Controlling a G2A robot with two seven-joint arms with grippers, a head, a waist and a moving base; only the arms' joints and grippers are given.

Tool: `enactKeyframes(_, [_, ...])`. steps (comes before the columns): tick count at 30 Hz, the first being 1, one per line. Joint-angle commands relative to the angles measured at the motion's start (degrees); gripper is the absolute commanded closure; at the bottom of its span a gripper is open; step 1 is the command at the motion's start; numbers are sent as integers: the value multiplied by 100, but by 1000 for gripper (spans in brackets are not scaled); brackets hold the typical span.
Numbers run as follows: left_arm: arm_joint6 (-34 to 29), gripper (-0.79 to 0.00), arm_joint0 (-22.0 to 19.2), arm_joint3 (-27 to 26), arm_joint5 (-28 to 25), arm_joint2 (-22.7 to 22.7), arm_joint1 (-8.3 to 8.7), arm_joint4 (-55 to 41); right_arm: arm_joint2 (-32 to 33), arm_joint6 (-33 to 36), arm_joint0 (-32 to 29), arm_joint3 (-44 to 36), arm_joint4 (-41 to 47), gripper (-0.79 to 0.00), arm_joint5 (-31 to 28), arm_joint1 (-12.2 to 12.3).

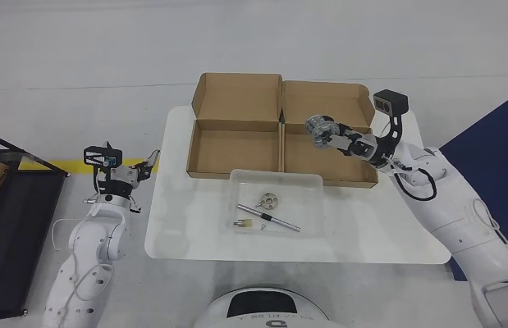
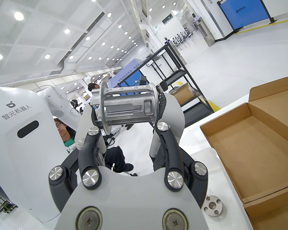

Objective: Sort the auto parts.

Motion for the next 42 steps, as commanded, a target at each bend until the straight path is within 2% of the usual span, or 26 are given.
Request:
enactKeyframes(1, [0,-785,0,0,0,0,0,0,0,0,0,0,24,0,0,0])
enactKeyframes(38, [0,-785,0,0,0,0,0,0,0,0,0,0,24,0,0,0])
enactKeyframes(40, [0,-785,0,0,0,0,0,0,133,-312,-1,88,-356,0,182,-3])
enactKeyframes(42, [0,-785,0,0,0,0,0,0,257,-914,-40,58,-1139,0,426,-37])
